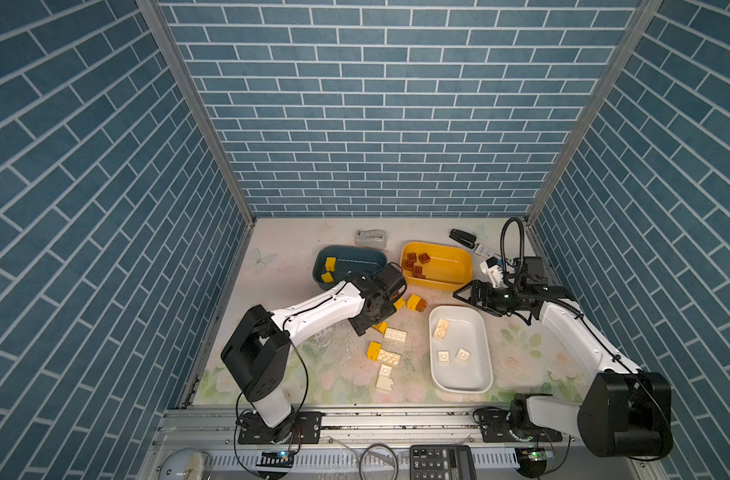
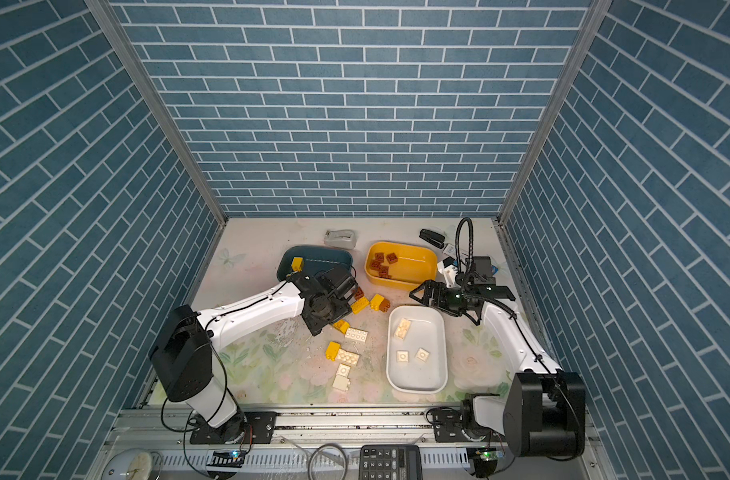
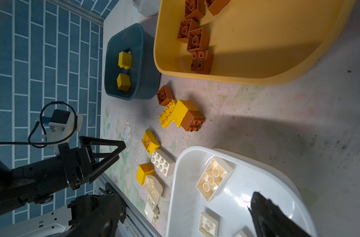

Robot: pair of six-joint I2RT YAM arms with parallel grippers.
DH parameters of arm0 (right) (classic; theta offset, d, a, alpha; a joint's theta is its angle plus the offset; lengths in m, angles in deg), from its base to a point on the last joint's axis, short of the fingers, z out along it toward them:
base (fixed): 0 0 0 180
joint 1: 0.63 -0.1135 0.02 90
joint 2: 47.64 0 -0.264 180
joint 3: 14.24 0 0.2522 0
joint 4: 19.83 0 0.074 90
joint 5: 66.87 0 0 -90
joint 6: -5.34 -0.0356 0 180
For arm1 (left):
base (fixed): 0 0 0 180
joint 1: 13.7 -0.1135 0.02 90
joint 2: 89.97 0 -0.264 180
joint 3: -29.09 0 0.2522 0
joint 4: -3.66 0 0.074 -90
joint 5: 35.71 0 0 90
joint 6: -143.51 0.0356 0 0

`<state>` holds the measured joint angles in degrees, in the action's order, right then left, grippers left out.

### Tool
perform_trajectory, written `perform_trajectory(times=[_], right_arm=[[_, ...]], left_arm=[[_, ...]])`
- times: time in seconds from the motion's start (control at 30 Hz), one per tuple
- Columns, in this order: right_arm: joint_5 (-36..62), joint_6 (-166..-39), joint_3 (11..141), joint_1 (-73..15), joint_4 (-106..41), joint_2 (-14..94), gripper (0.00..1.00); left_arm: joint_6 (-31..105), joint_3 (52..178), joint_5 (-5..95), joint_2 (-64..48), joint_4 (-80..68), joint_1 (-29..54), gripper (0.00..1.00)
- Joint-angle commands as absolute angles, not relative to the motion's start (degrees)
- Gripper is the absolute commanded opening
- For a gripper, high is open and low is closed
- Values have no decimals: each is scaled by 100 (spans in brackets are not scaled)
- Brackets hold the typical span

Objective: Sort the legos into containers by color
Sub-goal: 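Lower the left gripper onto a yellow brick in the pile and grasp it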

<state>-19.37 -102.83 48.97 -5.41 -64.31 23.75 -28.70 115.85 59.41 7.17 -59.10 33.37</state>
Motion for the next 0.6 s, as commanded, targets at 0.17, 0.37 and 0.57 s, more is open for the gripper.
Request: perform_trajectory(times=[0.17,0.37,0.57], right_arm=[[-2120,-10292,4912,-593,-6381,2326,99],[-2239,-10408,4736,-646,-6317,2182,99],[-2270,-10417,4663,-661,-6323,2140,99]], left_arm=[[-3859,11730,5919,1551,-5938,3376,78],[-3949,11670,6079,1782,-5588,3341,74],[-3935,11622,6112,1916,-5300,3297,72]])
